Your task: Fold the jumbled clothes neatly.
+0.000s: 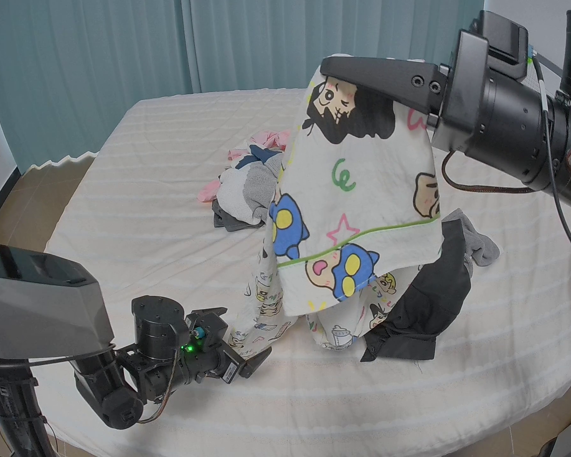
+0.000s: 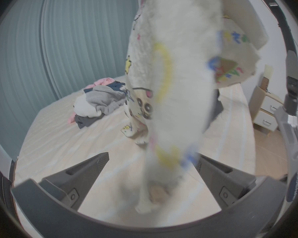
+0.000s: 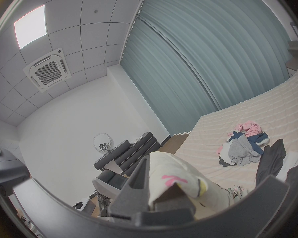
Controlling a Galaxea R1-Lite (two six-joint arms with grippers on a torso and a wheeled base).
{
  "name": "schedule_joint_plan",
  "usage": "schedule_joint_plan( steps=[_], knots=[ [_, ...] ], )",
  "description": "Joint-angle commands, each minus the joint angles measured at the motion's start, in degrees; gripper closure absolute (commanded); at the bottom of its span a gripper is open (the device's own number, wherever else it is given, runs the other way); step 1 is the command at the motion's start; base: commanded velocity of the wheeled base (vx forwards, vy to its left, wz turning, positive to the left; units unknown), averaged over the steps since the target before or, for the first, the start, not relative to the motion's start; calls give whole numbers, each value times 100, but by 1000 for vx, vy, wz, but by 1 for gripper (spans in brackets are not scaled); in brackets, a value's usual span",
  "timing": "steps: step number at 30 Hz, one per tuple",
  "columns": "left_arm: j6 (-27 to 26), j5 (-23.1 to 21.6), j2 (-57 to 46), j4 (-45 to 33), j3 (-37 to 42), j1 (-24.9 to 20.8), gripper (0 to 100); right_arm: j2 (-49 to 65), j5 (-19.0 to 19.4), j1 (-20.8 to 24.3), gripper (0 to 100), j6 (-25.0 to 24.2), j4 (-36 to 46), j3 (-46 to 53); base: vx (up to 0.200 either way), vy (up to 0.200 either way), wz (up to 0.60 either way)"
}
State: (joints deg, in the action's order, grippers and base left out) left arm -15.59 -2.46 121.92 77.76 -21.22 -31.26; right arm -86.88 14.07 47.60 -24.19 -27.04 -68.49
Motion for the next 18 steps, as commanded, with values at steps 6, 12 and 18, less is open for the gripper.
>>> schedule_joint_plan(
  steps=[6,12,18],
  knots=[
    [302,651,1150,1074,-541,-144,0,277,-1,-6,100,-7,6,239,0,0,0],
    [900,668,1150,1180,-444,-399,100,303,-1,-49,100,-7,6,239,0,0,0],
    [1208,721,1088,1224,-312,-583,100,321,-44,-216,100,-165,-12,354,0,0,0]
  ],
)
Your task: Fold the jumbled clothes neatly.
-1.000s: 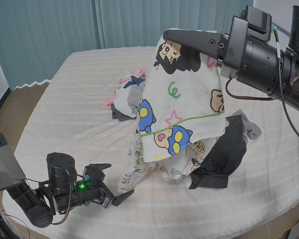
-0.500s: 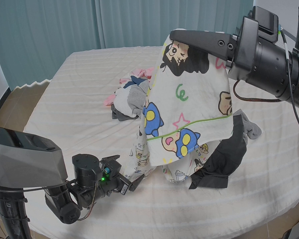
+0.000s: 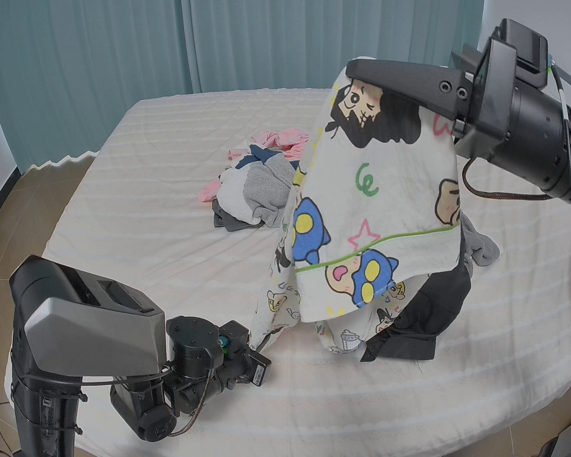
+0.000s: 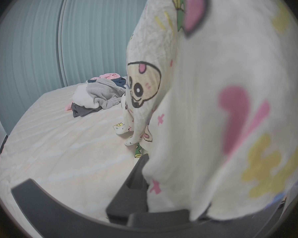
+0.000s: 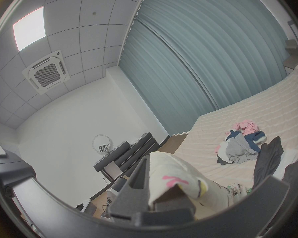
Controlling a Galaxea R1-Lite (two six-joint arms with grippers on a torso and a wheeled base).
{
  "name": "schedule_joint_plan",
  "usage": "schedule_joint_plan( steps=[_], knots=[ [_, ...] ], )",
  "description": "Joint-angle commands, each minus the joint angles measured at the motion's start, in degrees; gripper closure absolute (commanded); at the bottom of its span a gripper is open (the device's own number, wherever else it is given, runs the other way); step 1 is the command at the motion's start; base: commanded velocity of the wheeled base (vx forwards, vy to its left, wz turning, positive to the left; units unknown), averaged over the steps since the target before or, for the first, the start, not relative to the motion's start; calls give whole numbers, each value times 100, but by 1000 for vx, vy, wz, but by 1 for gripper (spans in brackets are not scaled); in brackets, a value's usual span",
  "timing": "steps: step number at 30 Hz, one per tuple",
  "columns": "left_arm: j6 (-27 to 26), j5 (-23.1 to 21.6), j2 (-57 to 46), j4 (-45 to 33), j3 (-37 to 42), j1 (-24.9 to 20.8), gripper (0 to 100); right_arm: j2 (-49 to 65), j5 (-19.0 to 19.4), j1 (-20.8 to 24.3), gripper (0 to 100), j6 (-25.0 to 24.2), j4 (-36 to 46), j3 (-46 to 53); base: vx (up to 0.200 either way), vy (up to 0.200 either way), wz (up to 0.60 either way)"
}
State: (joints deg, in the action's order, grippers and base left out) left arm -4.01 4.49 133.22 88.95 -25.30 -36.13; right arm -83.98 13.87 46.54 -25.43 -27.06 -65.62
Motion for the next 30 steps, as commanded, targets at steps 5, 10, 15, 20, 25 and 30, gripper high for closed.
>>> schedule_joint_plan(
  steps=[5,10,15,20,25,30],
  knots=[
    [76,61,-754,105,587,36,100,119,-69,-594,100,-50,-27,287,0,0,0],
    [120,483,-1474,105,842,317,100,286,-95,-910,100,-50,-62,577,0,0,0],
    [208,791,-2230,105,965,607,100,506,-122,-1112,100,-41,-62,735,0,0,0],
    [217,1046,-3241,105,1088,854,100,637,-122,-1262,100,-15,-71,920,0,0,0],
    [93,1485,-3953,105,991,1240,100,629,-174,-1394,100,-6,-124,964,0,0,0],
    [-311,1687,-4550,105,956,1671,100,558,-174,-1473,100,-23,-177,999,0,0,0]
  ],
)
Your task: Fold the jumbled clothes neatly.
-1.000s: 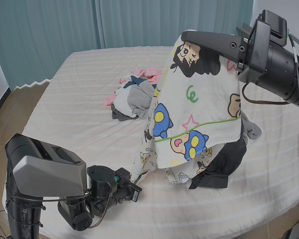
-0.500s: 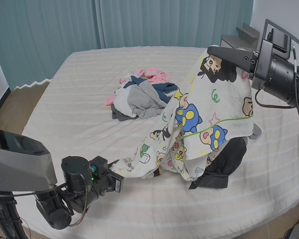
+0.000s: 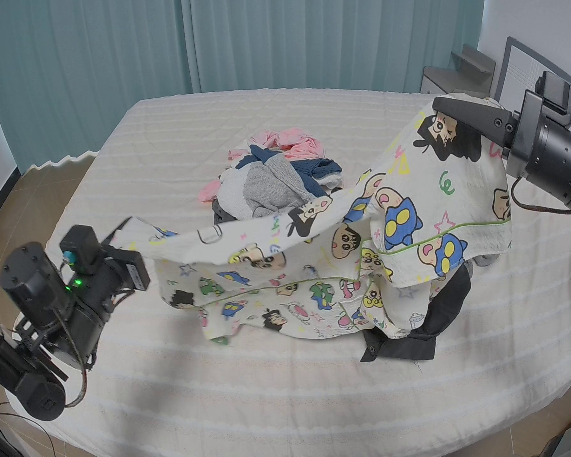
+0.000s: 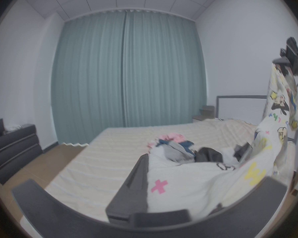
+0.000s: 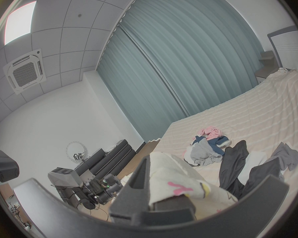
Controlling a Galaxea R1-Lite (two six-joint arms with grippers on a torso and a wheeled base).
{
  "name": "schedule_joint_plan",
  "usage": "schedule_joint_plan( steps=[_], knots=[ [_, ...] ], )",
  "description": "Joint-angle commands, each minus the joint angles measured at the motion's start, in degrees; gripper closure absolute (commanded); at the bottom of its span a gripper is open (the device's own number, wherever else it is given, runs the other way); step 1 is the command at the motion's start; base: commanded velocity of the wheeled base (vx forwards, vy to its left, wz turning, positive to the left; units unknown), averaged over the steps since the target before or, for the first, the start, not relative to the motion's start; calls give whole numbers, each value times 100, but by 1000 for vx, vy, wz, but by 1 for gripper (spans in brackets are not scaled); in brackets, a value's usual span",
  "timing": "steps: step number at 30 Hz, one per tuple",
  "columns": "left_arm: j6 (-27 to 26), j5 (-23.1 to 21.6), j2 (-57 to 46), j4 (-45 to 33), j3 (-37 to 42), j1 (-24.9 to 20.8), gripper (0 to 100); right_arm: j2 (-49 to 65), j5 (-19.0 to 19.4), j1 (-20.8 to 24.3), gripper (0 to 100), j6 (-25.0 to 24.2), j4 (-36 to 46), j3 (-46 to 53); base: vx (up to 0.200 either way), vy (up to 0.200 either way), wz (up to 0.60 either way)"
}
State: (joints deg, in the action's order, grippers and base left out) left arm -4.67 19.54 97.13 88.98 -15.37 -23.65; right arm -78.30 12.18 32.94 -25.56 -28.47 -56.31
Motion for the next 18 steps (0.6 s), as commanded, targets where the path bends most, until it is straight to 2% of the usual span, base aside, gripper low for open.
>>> schedule_joint_plan(
  steps=[1,9,18],
  knots=[
    [-298,234,-1056,102,-36,484,100,-19,-5,-112,100,-10,-36,85,0,0,0],
    [-298,735,-1619,102,-98,537,100,-1,4,-68,100,-54,-80,146,0,0,0],
    [-307,797,-2076,102,-124,528,100,184,65,-42,100,-98,-80,375,0,0,0]
  ],
)
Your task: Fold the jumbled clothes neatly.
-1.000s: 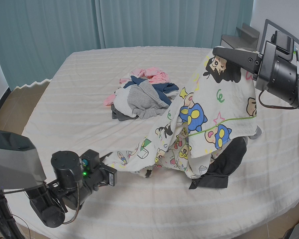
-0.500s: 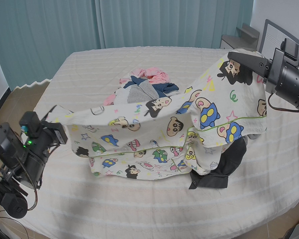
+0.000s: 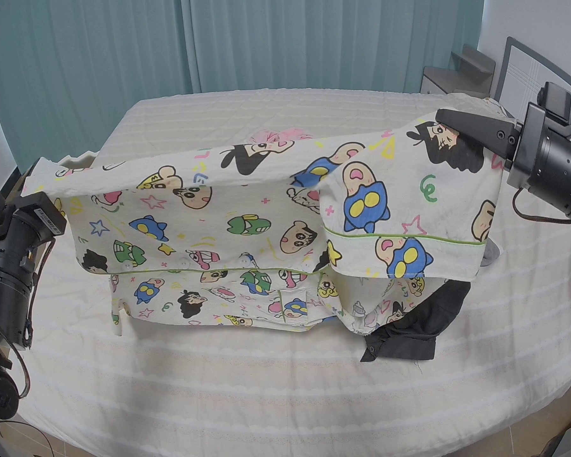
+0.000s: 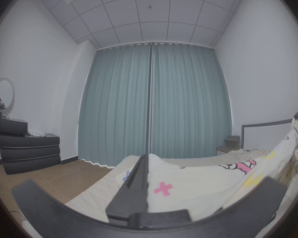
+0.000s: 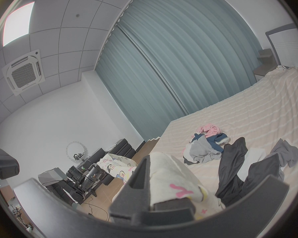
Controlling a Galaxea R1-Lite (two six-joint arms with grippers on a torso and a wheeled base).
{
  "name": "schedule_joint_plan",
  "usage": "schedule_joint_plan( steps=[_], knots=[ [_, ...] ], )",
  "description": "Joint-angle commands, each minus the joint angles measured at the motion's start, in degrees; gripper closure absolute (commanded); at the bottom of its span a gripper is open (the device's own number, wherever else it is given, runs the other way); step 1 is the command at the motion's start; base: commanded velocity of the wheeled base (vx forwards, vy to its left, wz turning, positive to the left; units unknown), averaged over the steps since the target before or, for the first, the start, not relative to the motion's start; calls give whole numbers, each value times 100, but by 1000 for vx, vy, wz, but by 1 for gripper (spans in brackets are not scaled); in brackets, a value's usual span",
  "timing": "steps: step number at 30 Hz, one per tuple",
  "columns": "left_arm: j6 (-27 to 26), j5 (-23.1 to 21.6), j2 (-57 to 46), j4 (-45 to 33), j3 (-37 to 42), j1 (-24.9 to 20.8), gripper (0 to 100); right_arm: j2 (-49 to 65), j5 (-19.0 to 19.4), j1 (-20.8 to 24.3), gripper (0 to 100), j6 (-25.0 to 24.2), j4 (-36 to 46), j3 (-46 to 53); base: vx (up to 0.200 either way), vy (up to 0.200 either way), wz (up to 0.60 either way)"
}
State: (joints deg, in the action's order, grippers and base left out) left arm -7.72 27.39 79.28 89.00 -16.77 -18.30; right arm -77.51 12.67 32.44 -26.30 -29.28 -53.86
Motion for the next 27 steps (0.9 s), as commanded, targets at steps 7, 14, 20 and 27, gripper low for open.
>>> schedule_joint_plan(
  steps=[7,14,20,27],
  knots=[
    [-11,21,-316,100,-10,-16,100,201,17,8,100,-60,1,235,0,0,0],
    [-2,29,-325,100,16,-16,100,342,25,8,100,-60,10,271,-143,0,0],
    [16,21,-325,100,25,-42,100,421,17,166,100,-51,1,350,-200,0,0],
    [-11,29,-334,100,-10,-42,100,500,17,263,100,-51,10,411,-114,0,0]
  ],
)
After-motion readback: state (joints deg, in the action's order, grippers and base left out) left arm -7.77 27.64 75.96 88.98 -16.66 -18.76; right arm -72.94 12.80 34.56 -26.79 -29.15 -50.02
